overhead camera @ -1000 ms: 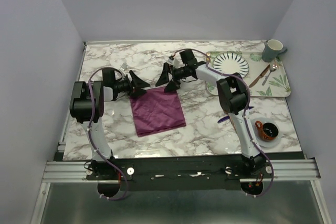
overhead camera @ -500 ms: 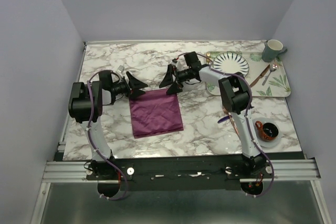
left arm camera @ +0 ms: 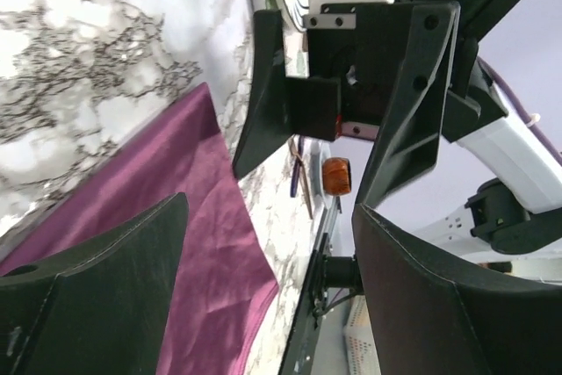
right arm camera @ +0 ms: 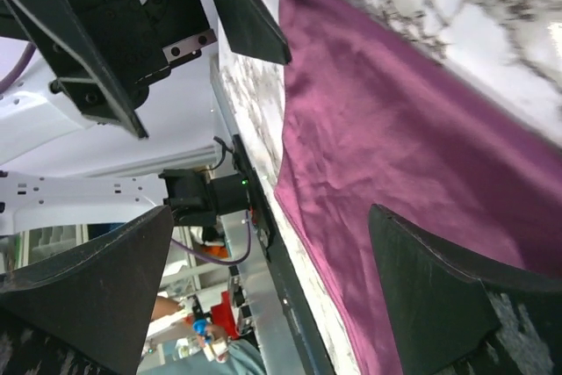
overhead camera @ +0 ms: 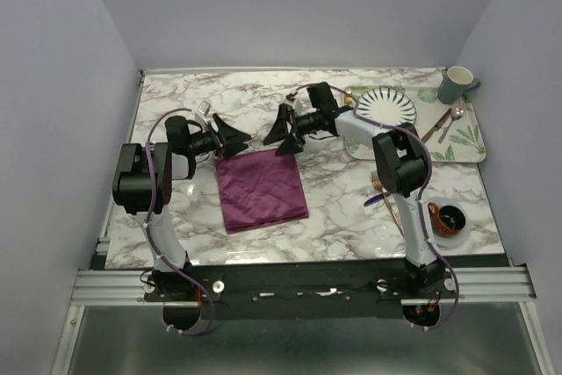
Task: Fold the napkin into a case and place the utensils inside
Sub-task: Smooth out the square-folded napkin at the center of the board.
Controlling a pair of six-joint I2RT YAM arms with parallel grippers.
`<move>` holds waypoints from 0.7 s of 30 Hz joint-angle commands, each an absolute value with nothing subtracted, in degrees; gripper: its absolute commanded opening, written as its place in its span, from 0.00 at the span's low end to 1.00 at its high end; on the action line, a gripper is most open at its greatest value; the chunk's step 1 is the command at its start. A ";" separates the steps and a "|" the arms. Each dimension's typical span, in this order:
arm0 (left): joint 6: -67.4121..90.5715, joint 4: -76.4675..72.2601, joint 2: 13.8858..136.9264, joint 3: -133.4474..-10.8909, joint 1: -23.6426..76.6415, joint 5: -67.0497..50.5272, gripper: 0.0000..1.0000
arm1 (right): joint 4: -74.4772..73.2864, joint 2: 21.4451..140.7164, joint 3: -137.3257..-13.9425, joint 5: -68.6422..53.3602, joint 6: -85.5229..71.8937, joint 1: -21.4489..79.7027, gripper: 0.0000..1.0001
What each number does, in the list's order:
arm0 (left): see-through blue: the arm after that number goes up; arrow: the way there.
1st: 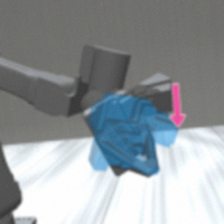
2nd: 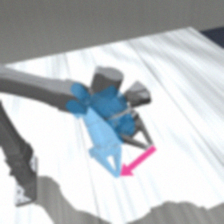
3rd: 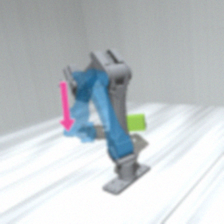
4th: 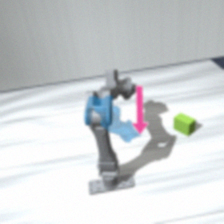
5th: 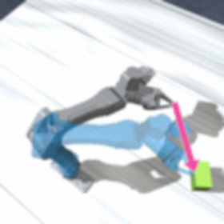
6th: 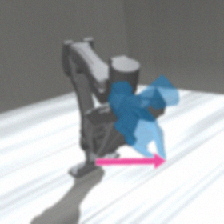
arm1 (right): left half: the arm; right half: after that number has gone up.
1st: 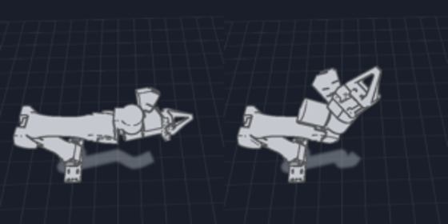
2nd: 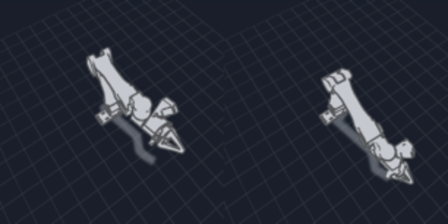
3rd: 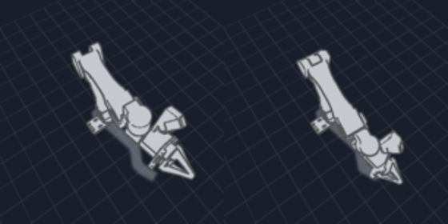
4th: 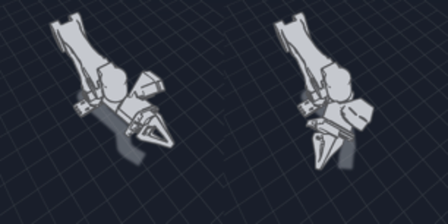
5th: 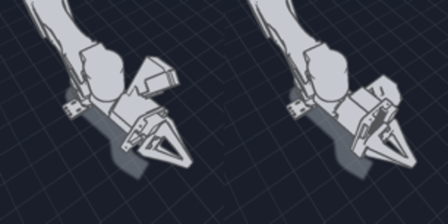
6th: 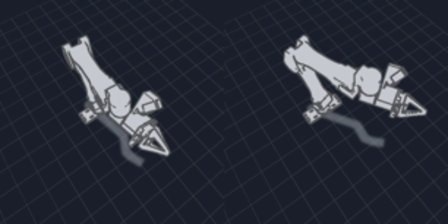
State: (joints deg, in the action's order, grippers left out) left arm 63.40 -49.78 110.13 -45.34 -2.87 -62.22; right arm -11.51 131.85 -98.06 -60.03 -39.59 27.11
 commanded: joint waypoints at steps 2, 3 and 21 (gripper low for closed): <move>68.90 -57.03 114.86 -47.19 -1.58 -59.59 0.82 | -8.00 134.11 -95.89 -61.96 -43.94 29.27 1.00; 69.60 -57.82 115.83 -47.37 -1.58 -59.50 0.82 | -8.17 134.73 -95.37 -61.79 -44.03 29.27 1.00; 50.45 -33.13 112.07 -45.18 -4.92 -57.04 0.83 | -19.76 136.85 -100.27 -56.77 -36.14 27.69 1.00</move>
